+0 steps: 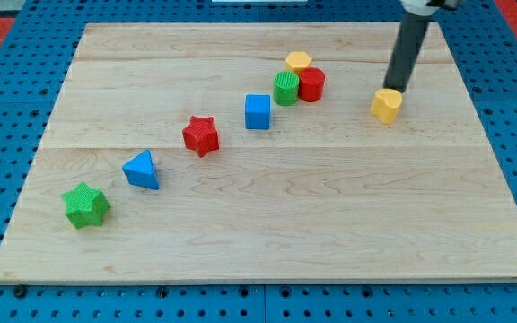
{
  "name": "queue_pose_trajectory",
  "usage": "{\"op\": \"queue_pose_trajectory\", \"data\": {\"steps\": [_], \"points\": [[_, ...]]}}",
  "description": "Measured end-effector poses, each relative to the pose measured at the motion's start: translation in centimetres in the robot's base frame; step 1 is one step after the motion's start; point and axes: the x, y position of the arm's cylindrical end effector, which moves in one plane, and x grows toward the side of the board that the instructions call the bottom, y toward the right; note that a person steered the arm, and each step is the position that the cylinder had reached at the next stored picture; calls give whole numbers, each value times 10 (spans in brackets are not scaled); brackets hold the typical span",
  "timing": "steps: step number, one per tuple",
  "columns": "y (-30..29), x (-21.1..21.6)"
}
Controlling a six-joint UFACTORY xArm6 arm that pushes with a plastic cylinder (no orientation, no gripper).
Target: Move the heart towards the center right side of the board
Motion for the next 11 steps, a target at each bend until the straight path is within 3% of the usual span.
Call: {"op": "queue_pose_trajectory", "data": {"steps": [2,3,4,5,6,7,8,9,11], "points": [[-4,42],[-26,-17],[-95,20],[-32,36],[-38,29],[-88,-17],[-119,-101],[-226,-115],[-255,-93]]}}
